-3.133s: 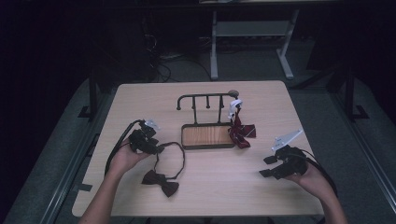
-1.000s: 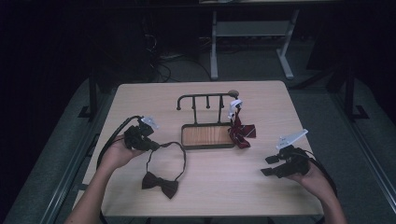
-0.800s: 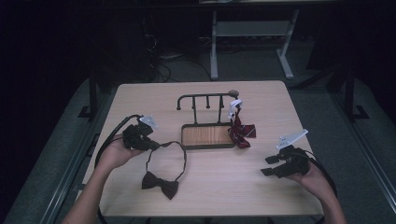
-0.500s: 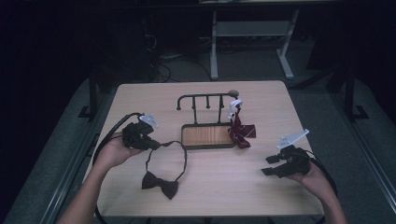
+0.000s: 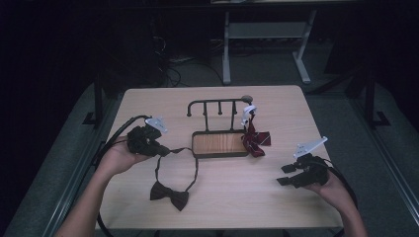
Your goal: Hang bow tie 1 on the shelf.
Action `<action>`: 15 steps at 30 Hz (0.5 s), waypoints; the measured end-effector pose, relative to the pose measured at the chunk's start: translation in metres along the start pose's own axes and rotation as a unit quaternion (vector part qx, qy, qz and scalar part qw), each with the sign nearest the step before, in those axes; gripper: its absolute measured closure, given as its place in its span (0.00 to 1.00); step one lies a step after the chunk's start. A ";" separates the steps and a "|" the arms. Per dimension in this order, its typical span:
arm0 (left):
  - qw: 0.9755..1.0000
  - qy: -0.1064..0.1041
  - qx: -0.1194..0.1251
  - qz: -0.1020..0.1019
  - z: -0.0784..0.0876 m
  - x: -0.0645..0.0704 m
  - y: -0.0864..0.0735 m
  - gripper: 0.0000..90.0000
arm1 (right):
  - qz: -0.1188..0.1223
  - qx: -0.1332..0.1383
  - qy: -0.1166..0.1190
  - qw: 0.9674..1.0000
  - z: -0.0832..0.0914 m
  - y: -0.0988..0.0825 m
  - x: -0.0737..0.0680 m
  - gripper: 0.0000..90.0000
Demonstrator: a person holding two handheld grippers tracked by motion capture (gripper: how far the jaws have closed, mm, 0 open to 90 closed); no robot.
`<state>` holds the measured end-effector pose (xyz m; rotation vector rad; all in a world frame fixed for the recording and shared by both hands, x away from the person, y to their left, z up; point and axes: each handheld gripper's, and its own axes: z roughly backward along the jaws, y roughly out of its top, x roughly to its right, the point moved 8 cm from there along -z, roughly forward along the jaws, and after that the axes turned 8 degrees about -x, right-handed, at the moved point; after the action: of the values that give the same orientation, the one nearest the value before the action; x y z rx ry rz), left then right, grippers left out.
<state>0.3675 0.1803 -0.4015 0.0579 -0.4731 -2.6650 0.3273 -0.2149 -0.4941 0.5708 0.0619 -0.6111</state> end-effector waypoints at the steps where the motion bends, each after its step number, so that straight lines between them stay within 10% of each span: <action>1: 1.000 -0.001 0.000 0.000 0.001 0.000 0.001 1.00 | 0.001 0.000 0.000 1.000 0.000 0.000 0.000 0.48; 15: 1.000 0.005 0.004 -0.010 0.017 0.000 0.010 1.00 | 0.003 0.001 -0.003 1.000 0.001 0.000 0.001 0.48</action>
<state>0.3694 0.1772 -0.3821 0.0786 -0.4814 -2.6815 0.3281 -0.2155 -0.4935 0.5717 0.0542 -0.6071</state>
